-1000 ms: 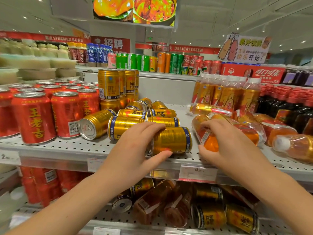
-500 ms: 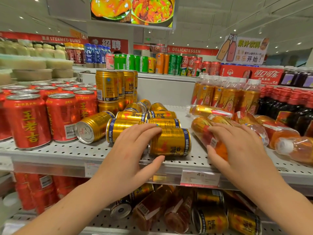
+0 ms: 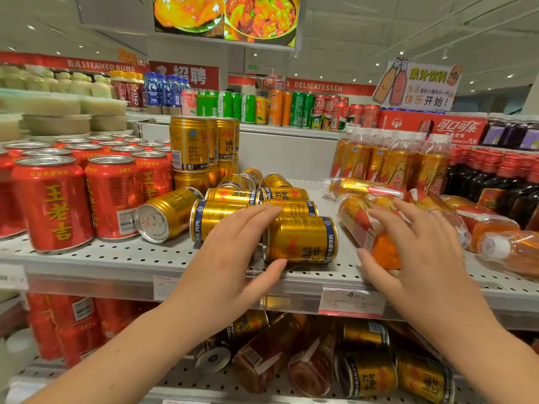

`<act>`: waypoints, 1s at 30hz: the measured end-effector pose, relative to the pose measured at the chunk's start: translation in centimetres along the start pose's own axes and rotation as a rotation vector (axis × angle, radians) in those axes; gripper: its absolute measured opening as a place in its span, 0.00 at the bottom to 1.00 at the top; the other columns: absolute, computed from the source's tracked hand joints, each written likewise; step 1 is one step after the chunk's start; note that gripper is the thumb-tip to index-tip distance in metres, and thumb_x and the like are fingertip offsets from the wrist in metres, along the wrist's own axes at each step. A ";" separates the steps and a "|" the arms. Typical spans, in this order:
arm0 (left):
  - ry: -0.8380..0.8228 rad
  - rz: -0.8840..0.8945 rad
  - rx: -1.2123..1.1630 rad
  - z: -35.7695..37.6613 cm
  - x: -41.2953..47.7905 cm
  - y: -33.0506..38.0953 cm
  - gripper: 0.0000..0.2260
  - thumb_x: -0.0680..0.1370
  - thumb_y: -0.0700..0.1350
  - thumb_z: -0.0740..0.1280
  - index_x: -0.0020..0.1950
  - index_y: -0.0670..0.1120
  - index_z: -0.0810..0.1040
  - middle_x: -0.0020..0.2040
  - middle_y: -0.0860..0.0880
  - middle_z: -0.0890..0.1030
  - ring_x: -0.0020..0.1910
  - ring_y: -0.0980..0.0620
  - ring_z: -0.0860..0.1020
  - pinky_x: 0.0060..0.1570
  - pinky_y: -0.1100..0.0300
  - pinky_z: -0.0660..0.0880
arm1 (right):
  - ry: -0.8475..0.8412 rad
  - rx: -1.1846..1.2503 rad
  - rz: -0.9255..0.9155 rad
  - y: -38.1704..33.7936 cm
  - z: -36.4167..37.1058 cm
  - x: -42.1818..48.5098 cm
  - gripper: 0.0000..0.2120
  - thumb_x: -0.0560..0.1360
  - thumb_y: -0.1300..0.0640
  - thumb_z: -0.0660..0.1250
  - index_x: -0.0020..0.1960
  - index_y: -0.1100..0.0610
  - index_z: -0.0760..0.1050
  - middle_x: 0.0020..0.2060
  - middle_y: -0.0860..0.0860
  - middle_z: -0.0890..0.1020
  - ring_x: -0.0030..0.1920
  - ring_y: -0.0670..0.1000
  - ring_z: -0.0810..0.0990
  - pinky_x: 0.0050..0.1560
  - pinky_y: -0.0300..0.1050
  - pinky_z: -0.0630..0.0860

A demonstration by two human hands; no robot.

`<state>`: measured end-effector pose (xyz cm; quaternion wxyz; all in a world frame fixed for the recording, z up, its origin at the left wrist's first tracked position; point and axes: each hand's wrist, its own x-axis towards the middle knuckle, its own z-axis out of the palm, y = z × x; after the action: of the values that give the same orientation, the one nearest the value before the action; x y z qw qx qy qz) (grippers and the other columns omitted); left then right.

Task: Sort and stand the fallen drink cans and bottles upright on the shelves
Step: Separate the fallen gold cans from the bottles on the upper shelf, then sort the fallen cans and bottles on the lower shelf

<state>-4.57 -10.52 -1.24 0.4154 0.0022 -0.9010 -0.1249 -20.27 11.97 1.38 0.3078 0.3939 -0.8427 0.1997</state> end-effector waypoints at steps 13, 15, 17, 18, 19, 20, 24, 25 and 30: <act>0.224 -0.292 0.127 1.1 -6.5 2.1 0.14 0.79 0.51 0.68 0.62 0.46 0.79 0.59 0.53 0.77 0.62 0.49 0.75 0.65 0.48 0.71 | 0.045 0.350 0.220 -0.1 1.9 -9.2 0.20 0.78 0.53 0.65 0.70 0.44 0.72 0.73 0.40 0.68 0.76 0.34 0.54 0.80 0.55 0.48; 0.196 -0.283 0.162 1.1 -6.8 2.6 0.15 0.80 0.49 0.68 0.64 0.43 0.78 0.62 0.49 0.77 0.64 0.46 0.74 0.69 0.46 0.69 | 0.021 0.336 0.174 0.6 1.9 -9.8 0.21 0.79 0.55 0.65 0.72 0.46 0.70 0.75 0.40 0.66 0.78 0.38 0.54 0.80 0.56 0.48; 0.163 -0.318 0.194 1.1 -7.1 3.5 0.16 0.81 0.47 0.69 0.67 0.42 0.77 0.65 0.47 0.76 0.68 0.45 0.73 0.71 0.46 0.67 | 0.025 0.386 0.174 1.5 1.7 -10.8 0.20 0.80 0.54 0.64 0.72 0.45 0.70 0.75 0.40 0.66 0.77 0.40 0.56 0.78 0.59 0.55; 0.146 -0.348 0.198 1.2 -7.3 4.2 0.18 0.80 0.48 0.69 0.68 0.42 0.76 0.67 0.46 0.75 0.70 0.44 0.71 0.72 0.45 0.66 | 0.036 0.430 0.194 2.1 1.5 -11.5 0.20 0.80 0.53 0.64 0.71 0.44 0.70 0.73 0.39 0.67 0.77 0.41 0.59 0.76 0.59 0.60; 0.137 -0.385 0.190 1.4 -7.6 5.2 0.20 0.79 0.48 0.70 0.70 0.42 0.75 0.69 0.45 0.74 0.72 0.44 0.70 0.73 0.44 0.66 | 0.046 0.470 0.218 2.9 1.3 -12.4 0.19 0.80 0.52 0.64 0.70 0.42 0.70 0.71 0.38 0.68 0.75 0.40 0.62 0.74 0.56 0.64; 0.133 -0.424 0.171 1.7 -7.9 6.1 0.21 0.79 0.48 0.70 0.71 0.43 0.74 0.70 0.45 0.73 0.73 0.45 0.69 0.73 0.44 0.66 | 0.048 0.498 0.247 3.8 1.1 -13.4 0.18 0.80 0.50 0.63 0.69 0.41 0.70 0.68 0.37 0.70 0.72 0.38 0.64 0.72 0.51 0.66; 0.072 -0.502 0.058 3.8 -10.1 9.8 0.20 0.80 0.49 0.68 0.70 0.46 0.74 0.66 0.48 0.75 0.67 0.47 0.72 0.67 0.48 0.70 | -0.081 0.537 0.404 7.7 0.4 -18.0 0.15 0.81 0.47 0.62 0.66 0.36 0.69 0.60 0.29 0.70 0.64 0.30 0.66 0.64 0.39 0.65; 0.043 -0.512 0.030 4.7 -10.7 10.7 0.19 0.80 0.49 0.68 0.70 0.47 0.74 0.64 0.49 0.76 0.66 0.48 0.73 0.65 0.51 0.70 | -0.124 0.538 0.454 8.8 0.3 -19.3 0.15 0.81 0.47 0.62 0.67 0.35 0.68 0.60 0.29 0.69 0.63 0.30 0.66 0.63 0.39 0.66; -0.080 -0.559 -0.121 9.7 -13.1 15.6 0.13 0.80 0.54 0.67 0.65 0.57 0.74 0.57 0.64 0.75 0.58 0.58 0.75 0.55 0.57 0.72 | -0.273 0.540 0.596 13.0 0.2 -25.8 0.18 0.81 0.46 0.63 0.69 0.35 0.65 0.63 0.33 0.69 0.61 0.30 0.66 0.59 0.33 0.67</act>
<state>-1.68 8.14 -13.59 0.3283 0.2207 -0.8721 -0.2880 -17.71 33.76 -17.43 0.0080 0.2223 -0.8702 0.4396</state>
